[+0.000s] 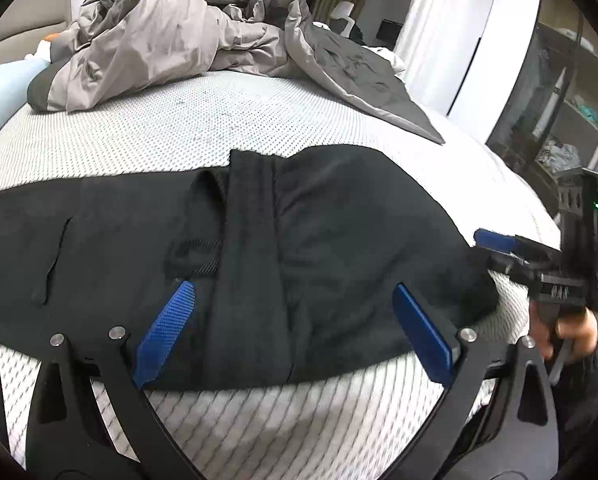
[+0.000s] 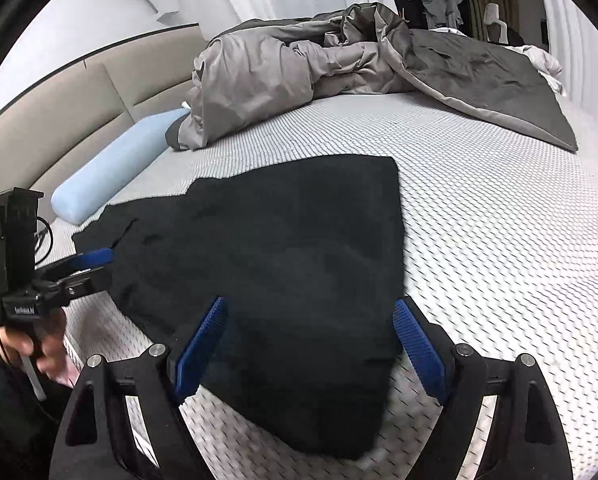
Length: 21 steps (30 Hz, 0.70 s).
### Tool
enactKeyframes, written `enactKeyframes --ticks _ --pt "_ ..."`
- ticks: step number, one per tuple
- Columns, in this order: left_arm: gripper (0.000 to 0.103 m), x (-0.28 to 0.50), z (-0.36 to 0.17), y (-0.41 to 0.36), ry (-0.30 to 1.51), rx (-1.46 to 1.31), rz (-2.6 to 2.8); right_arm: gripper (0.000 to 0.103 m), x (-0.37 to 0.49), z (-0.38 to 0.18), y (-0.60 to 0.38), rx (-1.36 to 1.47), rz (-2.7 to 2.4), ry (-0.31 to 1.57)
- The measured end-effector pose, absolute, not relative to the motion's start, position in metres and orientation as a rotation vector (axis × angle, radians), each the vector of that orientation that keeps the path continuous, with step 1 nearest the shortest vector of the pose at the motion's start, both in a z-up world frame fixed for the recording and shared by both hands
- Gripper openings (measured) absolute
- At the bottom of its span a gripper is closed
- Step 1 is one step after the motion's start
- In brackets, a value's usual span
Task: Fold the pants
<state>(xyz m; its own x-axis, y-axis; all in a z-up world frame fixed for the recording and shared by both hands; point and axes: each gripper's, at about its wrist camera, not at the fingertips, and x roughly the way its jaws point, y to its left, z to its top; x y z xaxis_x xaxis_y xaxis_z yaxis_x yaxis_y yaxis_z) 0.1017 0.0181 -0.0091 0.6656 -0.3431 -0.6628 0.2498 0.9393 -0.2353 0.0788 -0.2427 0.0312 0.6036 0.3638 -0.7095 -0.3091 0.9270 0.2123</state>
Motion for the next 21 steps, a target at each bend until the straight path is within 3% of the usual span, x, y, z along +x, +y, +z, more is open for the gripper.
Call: enactKeyframes --ticks 6,14,21 --pt "0.088 0.145 -0.040 -0.032 0.915 0.090 -0.289 0.087 0.110 0.018 -0.188 -0.050 0.399 0.905" --pt "0.095 0.138 -0.046 -0.005 0.931 -0.002 -0.251 0.086 0.110 0.002 -0.223 -0.200 0.117 0.925" --pt "0.094 0.128 -0.015 -0.005 0.846 0.006 -0.271 0.086 0.106 0.030 -0.274 0.101 0.152 0.850"
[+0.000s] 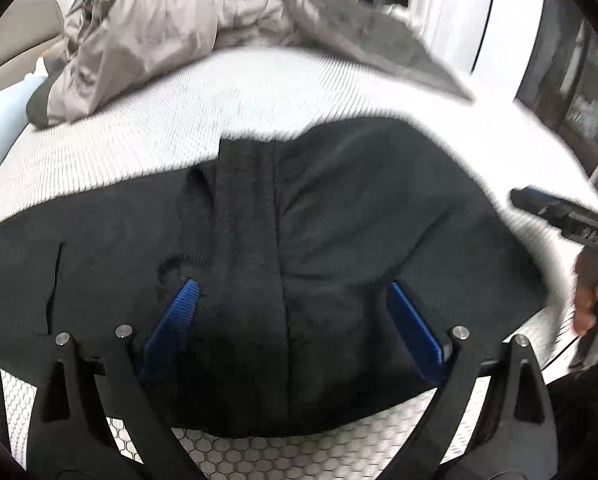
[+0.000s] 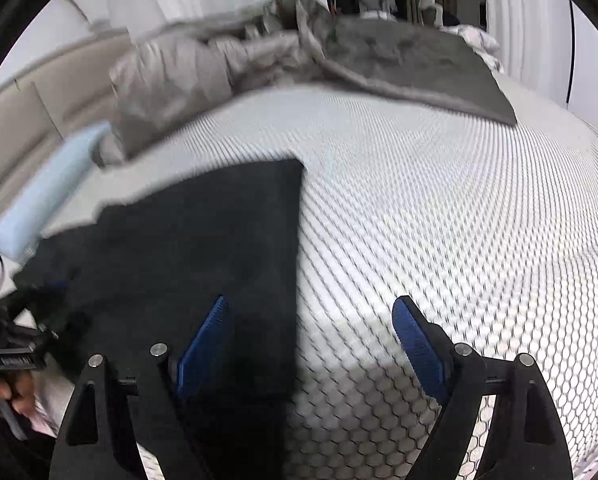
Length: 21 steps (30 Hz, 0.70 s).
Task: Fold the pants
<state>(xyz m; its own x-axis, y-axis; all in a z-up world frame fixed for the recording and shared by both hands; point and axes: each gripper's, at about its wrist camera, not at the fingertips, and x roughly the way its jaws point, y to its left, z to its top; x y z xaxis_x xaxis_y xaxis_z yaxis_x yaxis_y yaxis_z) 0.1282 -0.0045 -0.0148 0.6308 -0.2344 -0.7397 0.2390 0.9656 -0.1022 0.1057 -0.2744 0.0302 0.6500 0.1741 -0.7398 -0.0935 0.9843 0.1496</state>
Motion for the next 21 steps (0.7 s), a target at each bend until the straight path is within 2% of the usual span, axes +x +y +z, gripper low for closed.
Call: enactKeyframes --ticks 6,9,12,15,21 --pt "0.094 0.173 -0.008 -0.014 0.865 0.019 -0.237 0.086 0.130 0.038 -0.225 0.065 0.284 0.884" --pt "0.085 0.204 -0.030 -0.022 0.963 0.069 -0.218 0.086 0.146 0.021 -0.195 -0.015 0.343 0.950" --pt "0.086 0.213 -0.039 -0.011 0.992 0.029 -0.231 0.085 0.157 -0.007 -0.174 -0.174 0.323 1.018" --pt "0.089 0.215 -0.034 0.000 0.981 0.009 -0.190 0.085 0.157 -0.009 -0.185 -0.261 0.234 0.994" --pt "0.089 0.210 -0.012 0.023 0.901 -0.046 -0.150 0.086 0.160 0.002 -0.229 -0.123 0.177 0.996"
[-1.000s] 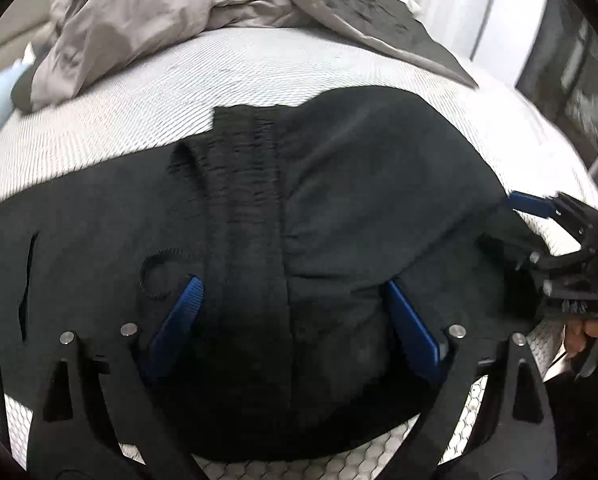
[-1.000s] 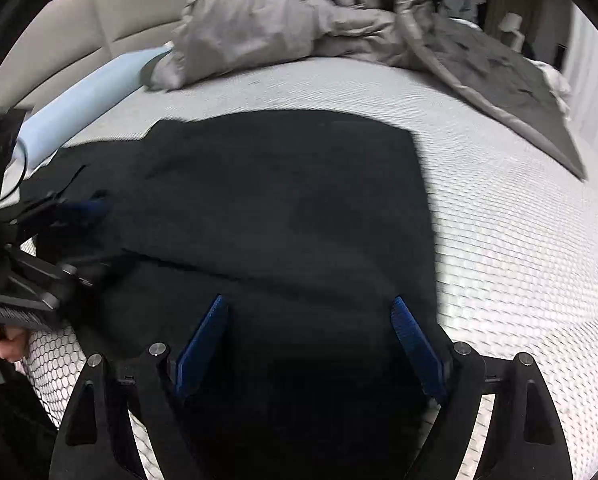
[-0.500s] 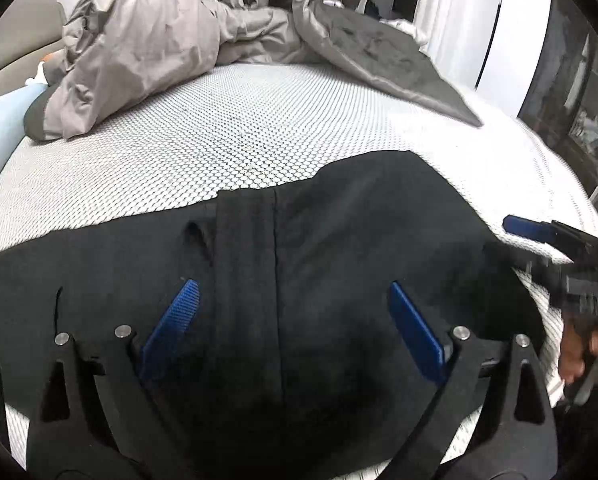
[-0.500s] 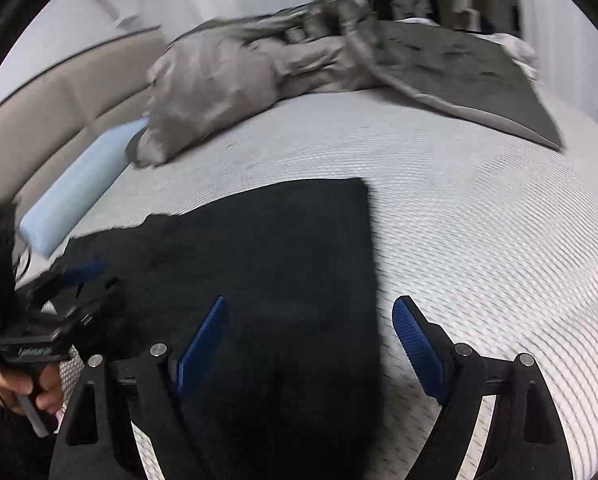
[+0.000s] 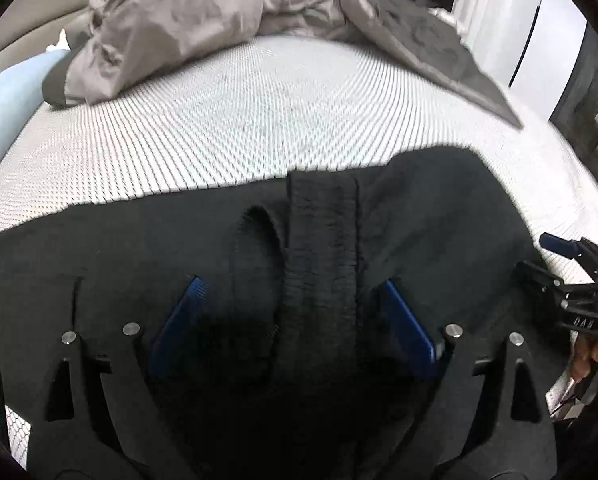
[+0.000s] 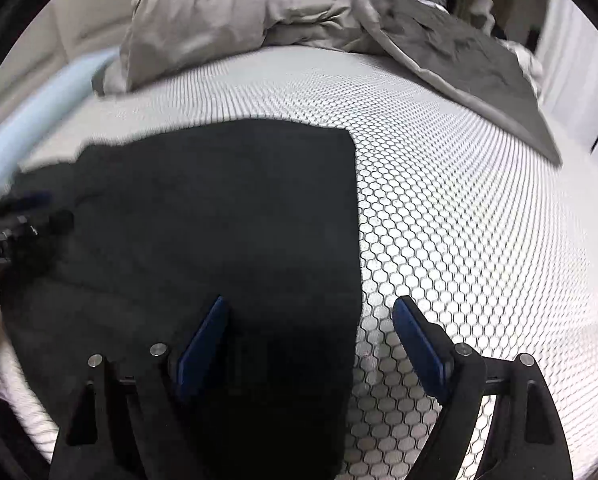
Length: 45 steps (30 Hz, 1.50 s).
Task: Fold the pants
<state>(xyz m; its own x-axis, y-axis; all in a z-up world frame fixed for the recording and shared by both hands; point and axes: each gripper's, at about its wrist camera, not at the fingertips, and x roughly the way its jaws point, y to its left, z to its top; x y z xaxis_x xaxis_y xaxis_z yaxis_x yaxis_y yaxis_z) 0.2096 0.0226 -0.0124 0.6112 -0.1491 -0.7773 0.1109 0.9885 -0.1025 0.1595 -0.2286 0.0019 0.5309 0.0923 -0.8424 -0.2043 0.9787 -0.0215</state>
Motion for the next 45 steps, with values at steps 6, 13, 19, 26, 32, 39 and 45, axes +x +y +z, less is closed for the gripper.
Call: enactKeyframes --ticks 6,13,19,26,32,39,45 --pt "0.089 0.217 0.011 0.000 0.802 0.009 -0.255 0.086 0.171 0.034 -0.217 0.016 0.294 0.898" --pt "0.072 0.266 -0.028 -0.016 0.999 0.059 -0.212 0.085 0.221 -0.002 -0.172 -0.078 0.385 1.057" --pt "0.077 0.269 -0.027 0.019 0.978 -0.078 -0.161 0.084 0.232 -0.011 -0.189 -0.247 0.159 1.049" --pt "0.080 0.221 0.006 0.025 0.856 -0.103 -0.225 0.084 0.193 0.022 -0.213 -0.057 0.208 0.985" --pt "0.087 0.162 -0.013 -0.006 0.896 0.018 -0.294 0.087 0.133 0.024 -0.173 -0.045 0.390 0.943" --pt "0.094 0.142 -0.034 0.016 0.925 -0.026 -0.196 0.087 0.103 -0.004 -0.176 -0.256 0.307 0.929" --pt "0.094 0.110 -0.013 0.076 0.836 -0.222 -0.114 0.087 0.094 0.011 -0.212 -0.069 0.271 0.880"
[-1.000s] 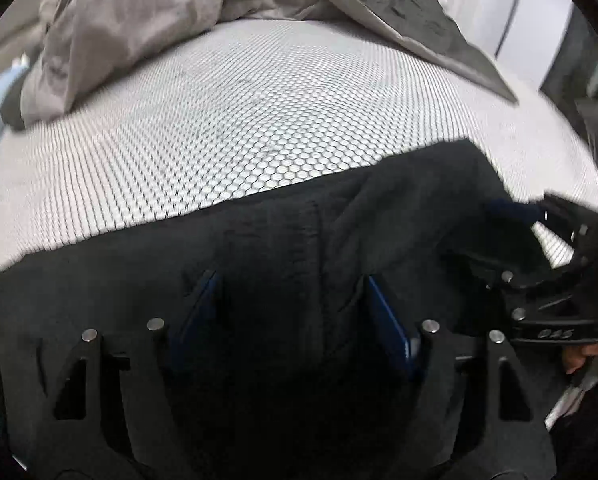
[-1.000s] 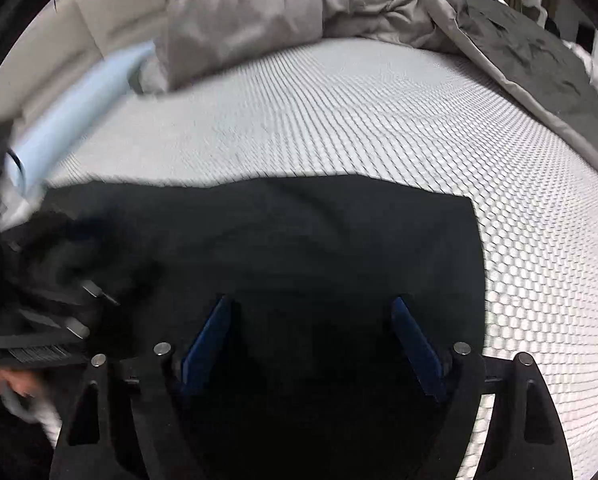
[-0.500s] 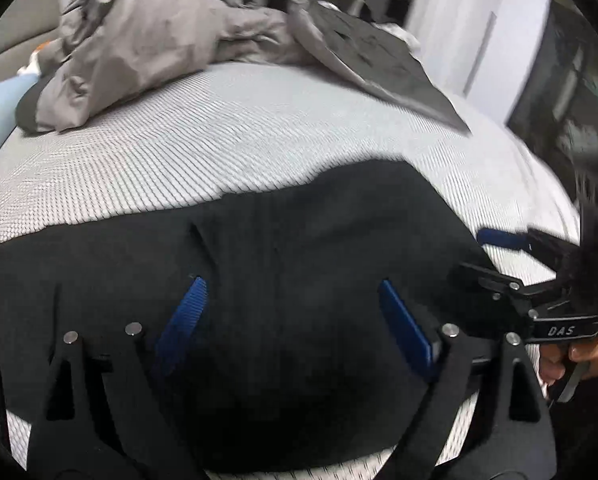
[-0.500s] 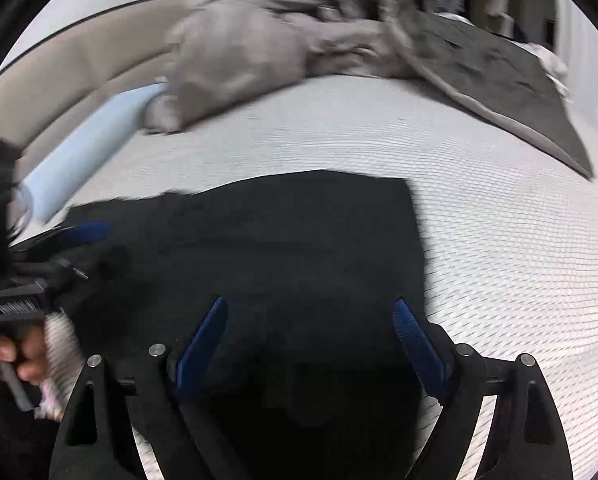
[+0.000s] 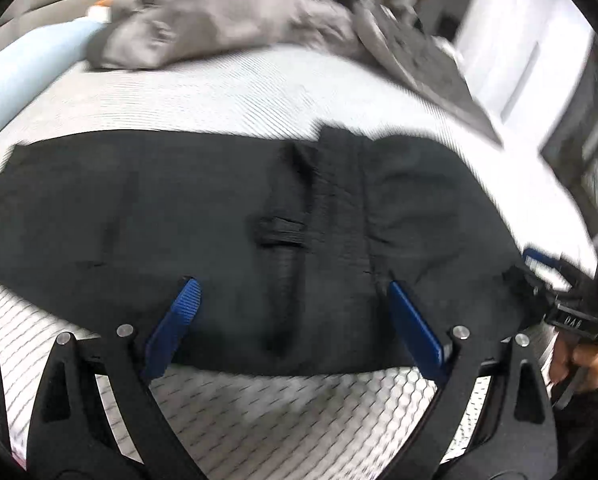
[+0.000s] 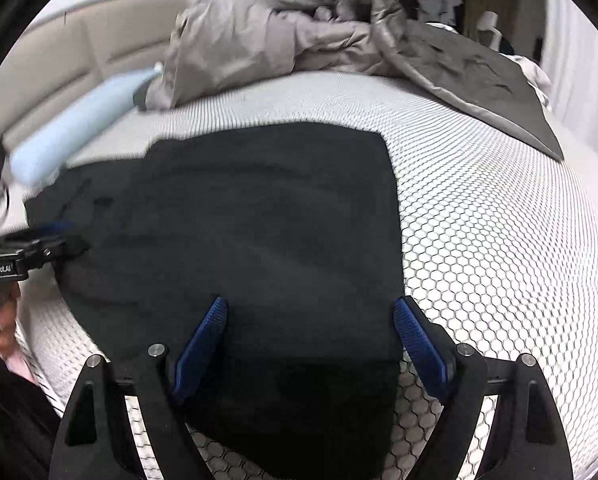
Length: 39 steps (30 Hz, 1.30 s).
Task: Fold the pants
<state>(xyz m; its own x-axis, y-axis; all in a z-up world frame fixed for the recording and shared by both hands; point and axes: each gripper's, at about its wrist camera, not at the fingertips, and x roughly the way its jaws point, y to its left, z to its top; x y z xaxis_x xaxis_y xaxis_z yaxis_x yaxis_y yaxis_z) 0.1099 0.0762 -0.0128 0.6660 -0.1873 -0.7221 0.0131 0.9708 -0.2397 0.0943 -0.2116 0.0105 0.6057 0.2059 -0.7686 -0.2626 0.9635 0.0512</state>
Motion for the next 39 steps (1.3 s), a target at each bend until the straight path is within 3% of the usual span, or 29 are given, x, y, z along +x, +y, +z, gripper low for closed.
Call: enactKeyframes --ticks 5,9,15,18,20,21,22,29,35,39 --pt "0.094 0.065 0.008 0.163 0.681 -0.483 0.076 0.090 0.087 0.027 -0.230 -0.001 0.294 0.823" --pt "0.094 0.048 -0.006 0.222 0.651 -0.651 0.167 0.091 0.079 0.035 -0.232 0.009 0.299 0.814" --pt "0.079 0.060 -0.047 0.279 0.689 -0.864 0.199 0.092 0.071 0.039 -0.228 -0.001 0.320 0.798" --pt "0.062 0.073 -0.056 0.297 0.664 -0.909 0.233 0.092 0.068 0.038 -0.226 -0.015 0.332 0.795" --pt "0.036 0.083 -0.061 0.305 0.655 -0.917 0.279 0.092 0.067 0.037 -0.223 -0.028 0.337 0.798" --pt "0.010 0.091 -0.062 0.313 0.665 -0.900 0.295 0.092 0.067 0.036 -0.222 -0.035 0.339 0.800" --pt "0.005 0.094 -0.060 0.315 0.670 -0.871 0.296 0.092 0.067 0.035 -0.222 -0.039 0.342 0.802" --pt "0.002 0.090 0.022 0.264 0.518 -0.621 0.211 0.092 0.068 0.034 -0.225 -0.033 0.342 0.799" --pt "0.002 0.097 0.099 0.143 0.456 -0.447 -0.036 0.092 0.069 0.037 -0.235 -0.011 0.322 0.788" --pt "0.003 0.113 0.107 0.043 0.521 -0.384 -0.277 0.092 0.073 0.038 -0.253 0.035 0.277 0.784"
